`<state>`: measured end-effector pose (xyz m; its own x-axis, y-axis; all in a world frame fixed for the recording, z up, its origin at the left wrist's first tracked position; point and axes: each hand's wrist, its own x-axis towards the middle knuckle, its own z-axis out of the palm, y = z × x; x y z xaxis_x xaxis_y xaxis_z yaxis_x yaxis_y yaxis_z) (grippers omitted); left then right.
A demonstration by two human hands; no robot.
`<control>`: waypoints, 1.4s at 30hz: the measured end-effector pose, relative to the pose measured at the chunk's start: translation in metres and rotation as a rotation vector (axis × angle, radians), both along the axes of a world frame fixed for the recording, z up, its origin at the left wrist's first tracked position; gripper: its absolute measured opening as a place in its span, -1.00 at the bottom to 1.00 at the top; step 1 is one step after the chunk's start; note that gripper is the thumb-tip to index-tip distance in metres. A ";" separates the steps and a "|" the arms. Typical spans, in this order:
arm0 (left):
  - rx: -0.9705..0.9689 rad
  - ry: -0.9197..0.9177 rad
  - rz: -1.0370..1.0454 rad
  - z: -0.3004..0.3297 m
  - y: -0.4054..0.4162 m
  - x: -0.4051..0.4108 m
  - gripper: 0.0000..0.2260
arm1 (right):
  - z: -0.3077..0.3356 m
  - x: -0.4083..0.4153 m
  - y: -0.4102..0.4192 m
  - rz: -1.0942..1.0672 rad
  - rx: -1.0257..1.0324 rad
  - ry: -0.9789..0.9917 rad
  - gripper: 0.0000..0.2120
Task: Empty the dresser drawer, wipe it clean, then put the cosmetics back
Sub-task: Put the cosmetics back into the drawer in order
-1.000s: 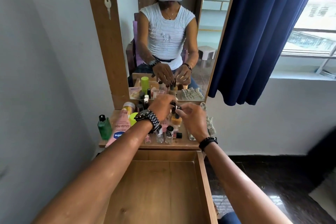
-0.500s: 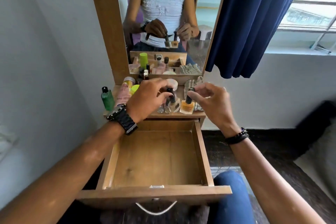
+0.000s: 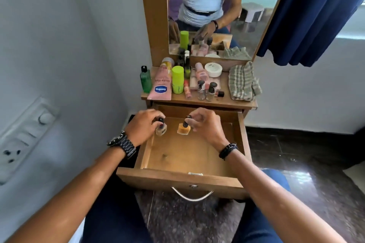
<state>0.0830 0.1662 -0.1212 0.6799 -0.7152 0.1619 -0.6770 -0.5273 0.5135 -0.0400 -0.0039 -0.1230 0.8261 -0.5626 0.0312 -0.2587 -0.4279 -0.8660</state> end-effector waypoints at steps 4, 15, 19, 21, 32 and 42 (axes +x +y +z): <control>0.018 -0.040 0.030 -0.010 -0.001 0.018 -0.82 | -0.022 0.029 0.015 -0.077 0.064 -0.004 -0.93; 0.035 -0.196 -0.027 -0.033 -0.020 0.037 -0.78 | -0.043 0.074 0.040 -0.243 0.230 -0.078 -0.93; 0.074 -0.273 -0.071 -0.035 -0.023 0.038 -0.77 | -0.050 0.083 0.043 -0.288 0.252 -0.087 -0.92; 0.078 -0.308 -0.087 -0.036 -0.023 0.040 -0.78 | -0.052 0.087 0.043 -0.313 0.246 -0.085 -0.91; 0.081 -0.482 -0.121 -0.051 -0.024 0.041 -0.71 | -0.070 0.092 0.035 -0.273 0.158 0.026 -0.75; 0.610 -0.481 -0.206 -0.049 -0.024 0.031 -0.71 | -0.075 0.093 0.026 -0.241 0.083 0.147 -0.78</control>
